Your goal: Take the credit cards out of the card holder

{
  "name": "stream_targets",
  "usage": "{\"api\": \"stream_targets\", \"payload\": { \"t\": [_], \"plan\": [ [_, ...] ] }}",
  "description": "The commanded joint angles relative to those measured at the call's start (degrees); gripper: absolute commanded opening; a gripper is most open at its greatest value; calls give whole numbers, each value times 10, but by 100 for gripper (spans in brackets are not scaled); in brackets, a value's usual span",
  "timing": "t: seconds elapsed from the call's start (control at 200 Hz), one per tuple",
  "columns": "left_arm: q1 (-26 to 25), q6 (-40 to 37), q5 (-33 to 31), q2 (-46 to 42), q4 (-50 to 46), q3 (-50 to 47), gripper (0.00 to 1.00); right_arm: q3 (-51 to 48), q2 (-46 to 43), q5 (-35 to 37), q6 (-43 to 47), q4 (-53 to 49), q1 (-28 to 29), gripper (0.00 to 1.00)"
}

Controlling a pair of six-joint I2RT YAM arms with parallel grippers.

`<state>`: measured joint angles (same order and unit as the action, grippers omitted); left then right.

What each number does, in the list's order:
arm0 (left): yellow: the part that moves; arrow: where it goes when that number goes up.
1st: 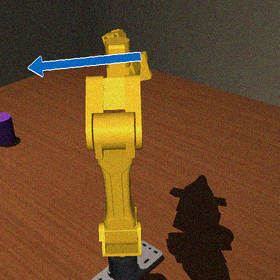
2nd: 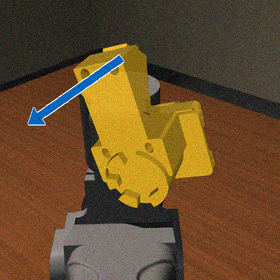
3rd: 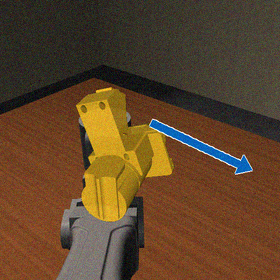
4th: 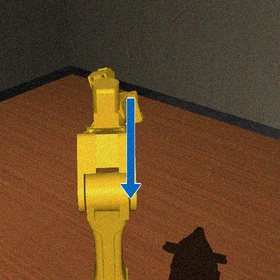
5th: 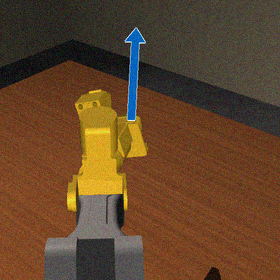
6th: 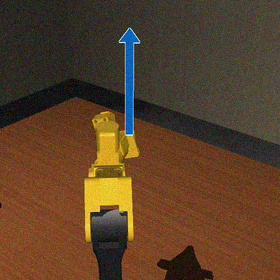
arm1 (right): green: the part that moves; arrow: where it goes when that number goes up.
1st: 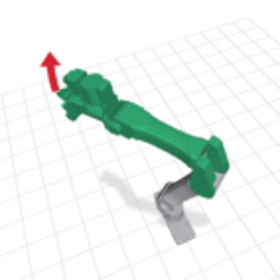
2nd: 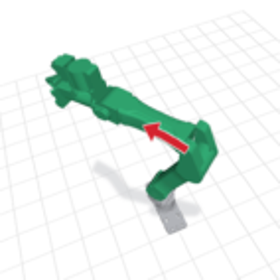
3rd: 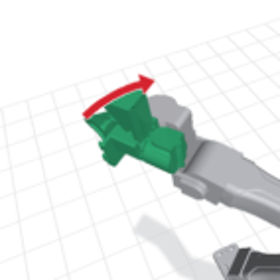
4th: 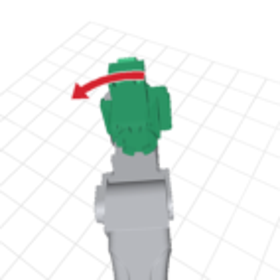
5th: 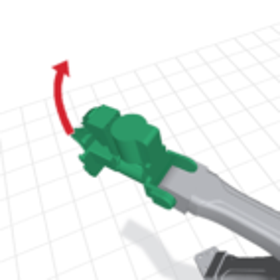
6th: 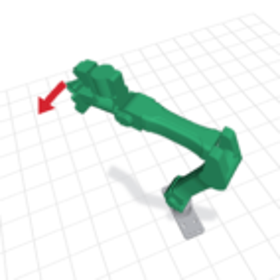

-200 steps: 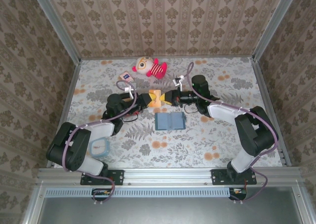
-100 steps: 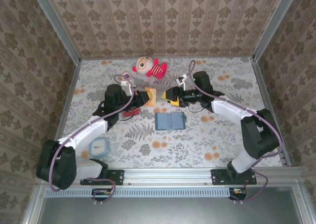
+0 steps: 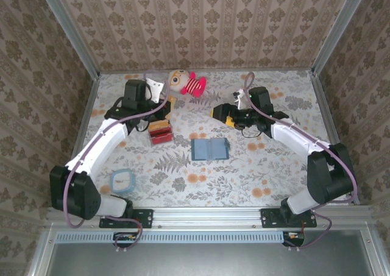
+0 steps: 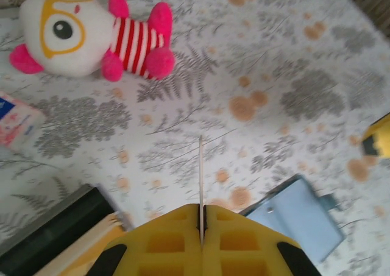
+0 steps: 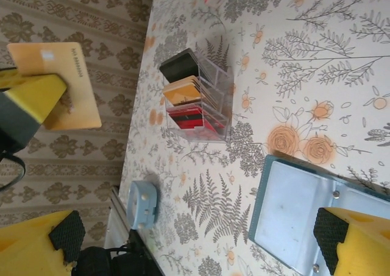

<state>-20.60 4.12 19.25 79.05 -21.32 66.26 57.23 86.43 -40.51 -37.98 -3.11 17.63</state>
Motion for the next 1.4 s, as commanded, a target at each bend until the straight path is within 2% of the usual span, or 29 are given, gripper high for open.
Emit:
{"api": "stream_targets", "payload": {
  "t": [0.0,0.08,0.15,0.32,0.48,0.69,0.98,1.395],
  "plan": [
    [14,-162,24,15,-48,23,0,-13,-20,26,10,-29,0,100],
    [30,-231,103,26,-51,29,0,-17,-22,31,5,-34,0,100],
    [40,-268,119,37,-58,39,0,-17,-23,34,1,-38,0,100],
    [78,-322,105,78,-86,72,0,-17,-33,42,-2,-45,1,100],
    [93,-419,84,108,-101,80,0,-15,-46,47,1,-65,1,100],
    [106,-520,51,165,-197,146,0,-21,-64,62,-7,-65,8,100],
    [111,-641,100,200,-270,166,0,-22,-64,79,-27,-54,18,100],
    [110,-663,91,239,-277,156,0,-17,-63,90,-30,-49,24,100]
  ]
}}
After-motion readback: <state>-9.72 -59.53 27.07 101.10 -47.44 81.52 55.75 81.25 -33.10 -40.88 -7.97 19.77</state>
